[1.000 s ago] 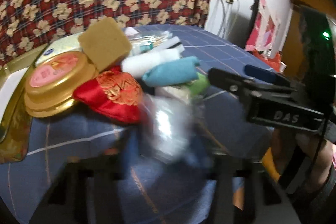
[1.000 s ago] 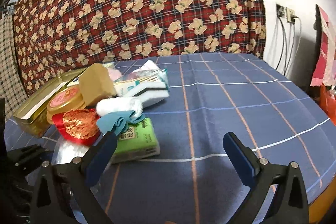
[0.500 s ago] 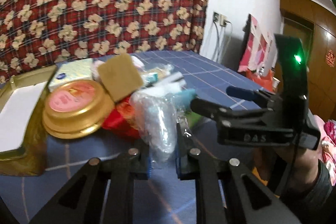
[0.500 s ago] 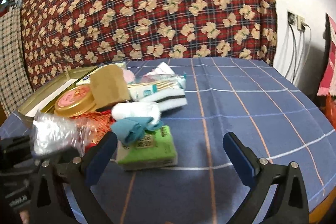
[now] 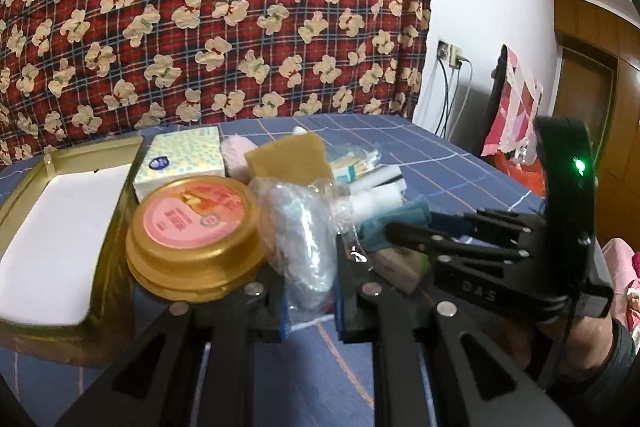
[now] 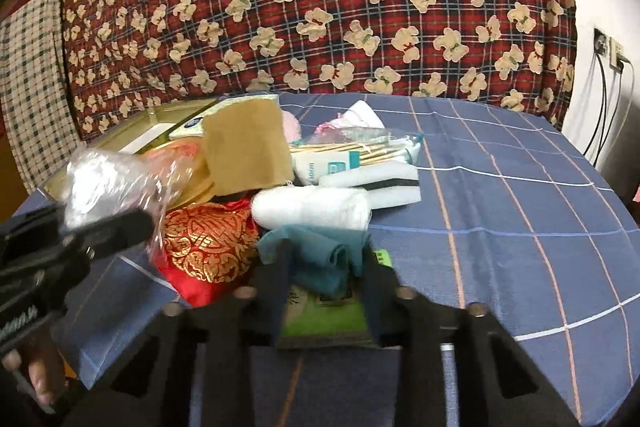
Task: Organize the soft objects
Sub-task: 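Grasp the clear plastic bag with the left gripper while the right gripper grasps the teal cloth, then lift the plastic bag and teal cloth and carry both over the gold tray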
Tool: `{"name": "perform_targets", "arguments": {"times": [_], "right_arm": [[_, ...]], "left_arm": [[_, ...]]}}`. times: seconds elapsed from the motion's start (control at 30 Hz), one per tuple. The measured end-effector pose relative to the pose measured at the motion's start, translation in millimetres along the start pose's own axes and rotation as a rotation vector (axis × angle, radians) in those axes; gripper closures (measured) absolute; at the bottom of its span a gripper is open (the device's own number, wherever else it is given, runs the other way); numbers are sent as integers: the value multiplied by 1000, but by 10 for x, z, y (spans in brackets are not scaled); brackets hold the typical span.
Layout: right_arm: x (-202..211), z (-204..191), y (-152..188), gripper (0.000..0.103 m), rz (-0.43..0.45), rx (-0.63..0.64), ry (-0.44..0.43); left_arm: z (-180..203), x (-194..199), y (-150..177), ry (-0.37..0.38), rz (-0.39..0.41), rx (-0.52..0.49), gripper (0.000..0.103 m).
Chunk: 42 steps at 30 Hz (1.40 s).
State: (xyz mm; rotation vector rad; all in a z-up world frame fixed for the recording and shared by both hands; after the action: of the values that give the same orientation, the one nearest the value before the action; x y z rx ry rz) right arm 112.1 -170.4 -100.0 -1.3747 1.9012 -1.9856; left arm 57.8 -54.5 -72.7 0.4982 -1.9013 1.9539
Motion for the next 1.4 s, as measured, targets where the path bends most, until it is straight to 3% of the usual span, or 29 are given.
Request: {"name": "perform_targets", "arguments": {"times": [0.17,0.53,1.4], "right_arm": [[74,32,-25,89,52,-27,-32],[248,22,-160,90,183,-22,-56],[98,109,-655,90,294,-49,-10]], "left_arm": [[-49,-7,-62,-12,18,3,90],[-113,-65,-266,-35,61,-8,90],[-256,-327,-464,-108,95,-9,90]]}}
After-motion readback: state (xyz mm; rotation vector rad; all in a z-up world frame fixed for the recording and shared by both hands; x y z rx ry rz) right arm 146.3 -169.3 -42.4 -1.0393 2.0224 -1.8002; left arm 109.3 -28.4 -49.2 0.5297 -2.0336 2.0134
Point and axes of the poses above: each gripper's, at about its wrist camera, not at the fingertips, and x roughly against the way its jaws point, z to its right, y to its underside, the point moved 6 cm from there along -x, roughly the way its jaws point, and after that the axes turned 10 degrees about -y, right-handed, at the moved point
